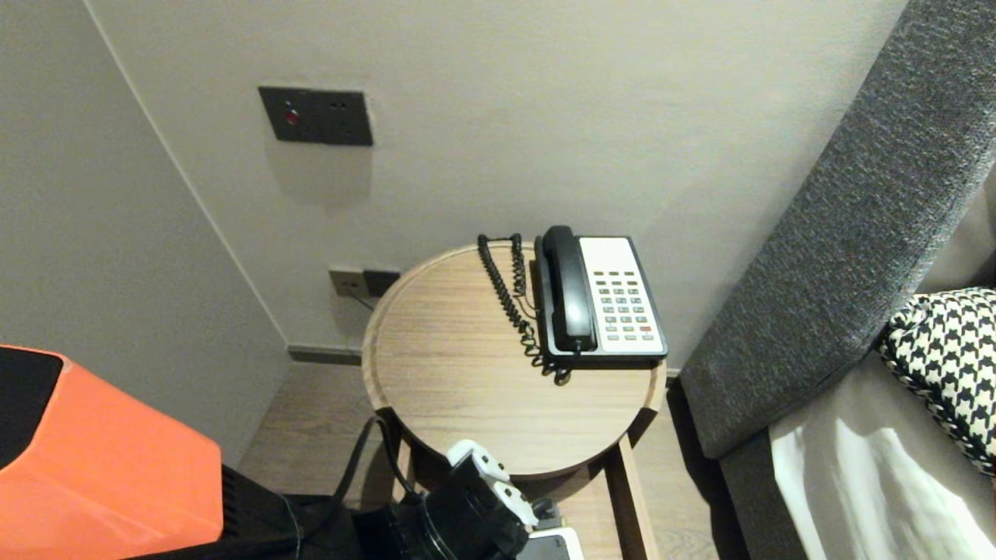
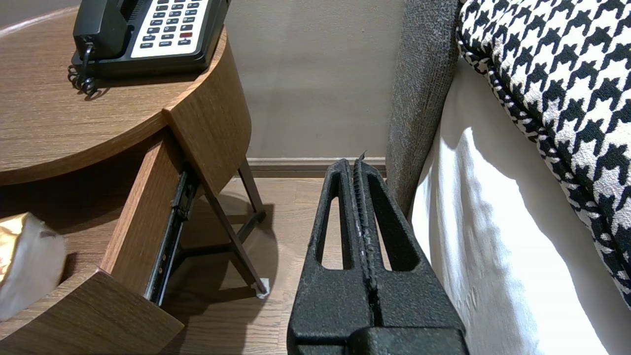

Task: Put the tissue on the table in the drawer one by one

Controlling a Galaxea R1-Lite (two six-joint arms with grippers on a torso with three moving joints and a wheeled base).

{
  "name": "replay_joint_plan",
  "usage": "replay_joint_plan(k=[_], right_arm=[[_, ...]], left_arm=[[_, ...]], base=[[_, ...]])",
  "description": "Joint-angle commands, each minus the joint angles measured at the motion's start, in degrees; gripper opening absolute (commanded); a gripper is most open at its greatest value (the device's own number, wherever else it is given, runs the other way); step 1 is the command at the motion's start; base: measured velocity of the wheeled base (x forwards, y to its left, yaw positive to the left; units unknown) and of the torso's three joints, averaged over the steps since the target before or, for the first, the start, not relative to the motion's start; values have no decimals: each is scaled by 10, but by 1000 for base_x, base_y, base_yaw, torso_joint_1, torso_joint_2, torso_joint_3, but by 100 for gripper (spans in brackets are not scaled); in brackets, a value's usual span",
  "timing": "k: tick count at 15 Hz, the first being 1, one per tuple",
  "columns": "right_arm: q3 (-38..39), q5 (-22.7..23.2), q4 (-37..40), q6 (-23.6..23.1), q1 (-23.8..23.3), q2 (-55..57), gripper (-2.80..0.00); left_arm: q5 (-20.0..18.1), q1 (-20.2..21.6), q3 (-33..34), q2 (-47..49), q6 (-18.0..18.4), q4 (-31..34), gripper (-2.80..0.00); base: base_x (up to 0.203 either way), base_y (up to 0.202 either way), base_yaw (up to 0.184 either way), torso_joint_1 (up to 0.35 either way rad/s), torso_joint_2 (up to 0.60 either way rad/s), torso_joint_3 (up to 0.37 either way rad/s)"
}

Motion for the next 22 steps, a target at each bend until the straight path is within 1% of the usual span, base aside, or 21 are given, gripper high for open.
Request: replay_joint_plan(k=[1,6,7,12,19,22], right_arm=[[23,0,-1,0,0,0,-280],[23,0,-1,0,0,0,-280],[23,0,-1,0,0,0,-280],[23,0,-1,0,0,0,-280],[23,0,-1,0,0,0,-280],[23,0,-1,0,0,0,-280]], left_arm=[[0,-1,1,7,2,-2,-280],[-1,-1,1,9,0,-4,-280],[-1,-1,0,8,0,-4,0],[-1,-2,-8,-3,-4,-5,0],[2,-3,-9,-44,-6,-6,0],[5,-3,-11,-72,-21,-5,0]], base=[[0,0,0,0,0,0],[0,0,0,0,0,0],[0,0,0,0,0,0],[0,0,0,0,0,0],[0,0,0,0,0,0],[0,0,0,0,0,0]])
